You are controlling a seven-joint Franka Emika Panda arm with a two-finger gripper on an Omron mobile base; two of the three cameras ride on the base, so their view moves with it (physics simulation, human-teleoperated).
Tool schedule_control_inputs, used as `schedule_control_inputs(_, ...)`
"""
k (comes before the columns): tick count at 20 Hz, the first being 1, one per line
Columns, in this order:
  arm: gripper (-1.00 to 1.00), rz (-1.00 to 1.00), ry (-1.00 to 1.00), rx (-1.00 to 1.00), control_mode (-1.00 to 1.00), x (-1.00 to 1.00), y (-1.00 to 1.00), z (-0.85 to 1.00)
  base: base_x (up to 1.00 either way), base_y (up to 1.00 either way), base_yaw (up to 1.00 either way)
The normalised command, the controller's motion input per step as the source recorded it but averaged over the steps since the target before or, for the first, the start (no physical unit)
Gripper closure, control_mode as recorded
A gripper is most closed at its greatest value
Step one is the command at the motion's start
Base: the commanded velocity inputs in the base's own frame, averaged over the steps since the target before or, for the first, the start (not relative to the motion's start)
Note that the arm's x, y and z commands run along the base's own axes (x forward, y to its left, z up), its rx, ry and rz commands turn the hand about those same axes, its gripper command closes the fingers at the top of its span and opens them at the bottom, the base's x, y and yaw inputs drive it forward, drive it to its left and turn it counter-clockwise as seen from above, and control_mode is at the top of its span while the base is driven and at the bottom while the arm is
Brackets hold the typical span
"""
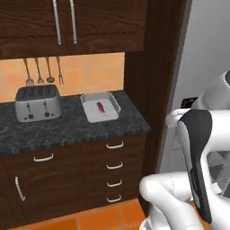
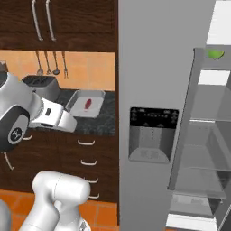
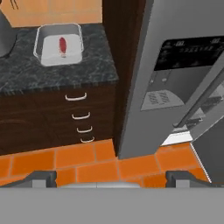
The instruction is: Place one lemon wedge and one steak in each tupperware on the nearby counter, to pack two identical lunches.
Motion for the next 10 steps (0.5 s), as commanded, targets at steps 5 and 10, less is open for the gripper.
schedule_control_inputs(5, -1.0, 0.0, 0.0, 0.0, 1.0, 0.0, 0.0, 0.0, 0.27, -1.0, 0.0)
schedule_control_inputs(10, -1.0, 0.0, 0.0, 0.0, 1.0, 0.0, 0.0, 0.0, 0.67, -0.77, 0.0)
